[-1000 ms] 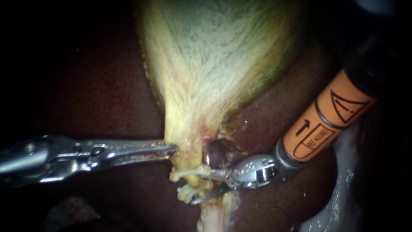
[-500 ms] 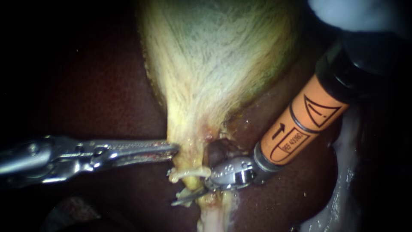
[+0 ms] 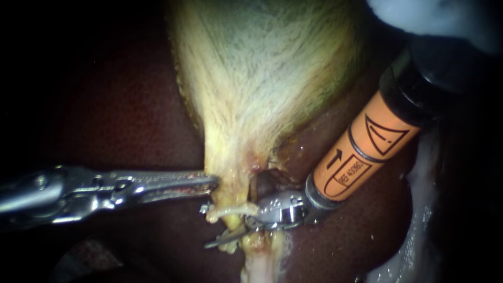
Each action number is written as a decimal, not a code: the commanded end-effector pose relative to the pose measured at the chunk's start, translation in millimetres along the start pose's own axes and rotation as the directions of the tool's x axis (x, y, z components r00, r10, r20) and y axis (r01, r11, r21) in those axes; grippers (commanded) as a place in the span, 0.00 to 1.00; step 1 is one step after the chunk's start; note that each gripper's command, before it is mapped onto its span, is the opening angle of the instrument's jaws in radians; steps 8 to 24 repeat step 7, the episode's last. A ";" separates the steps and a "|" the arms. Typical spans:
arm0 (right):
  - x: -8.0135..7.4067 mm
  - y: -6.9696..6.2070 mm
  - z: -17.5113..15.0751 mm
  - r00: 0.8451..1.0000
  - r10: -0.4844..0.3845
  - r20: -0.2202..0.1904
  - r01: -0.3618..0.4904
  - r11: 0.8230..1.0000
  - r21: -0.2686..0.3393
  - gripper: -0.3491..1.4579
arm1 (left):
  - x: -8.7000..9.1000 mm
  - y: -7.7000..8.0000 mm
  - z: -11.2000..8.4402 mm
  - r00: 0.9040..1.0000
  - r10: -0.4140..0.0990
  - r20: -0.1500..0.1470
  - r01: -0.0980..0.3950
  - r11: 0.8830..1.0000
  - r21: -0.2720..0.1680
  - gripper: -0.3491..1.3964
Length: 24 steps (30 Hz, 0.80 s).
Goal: Go to the cutting position left tube
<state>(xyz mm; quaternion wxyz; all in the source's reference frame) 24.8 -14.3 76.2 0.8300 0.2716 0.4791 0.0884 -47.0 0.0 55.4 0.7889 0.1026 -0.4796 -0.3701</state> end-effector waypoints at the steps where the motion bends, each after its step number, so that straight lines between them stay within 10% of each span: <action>1: 0.0 0.0 0.1 1.000 -0.001 0.000 0.001 1.000 0.000 0.95 | 0.0 0.0 0.0 1.000 0.000 0.000 0.000 1.000 0.000 0.00; 24: -0.2 -0.1 0.2 1.000 -0.003 0.001 0.003 1.000 0.001 0.95 | 0.0 0.0 0.1 1.000 0.000 0.000 0.000 1.000 0.000 0.00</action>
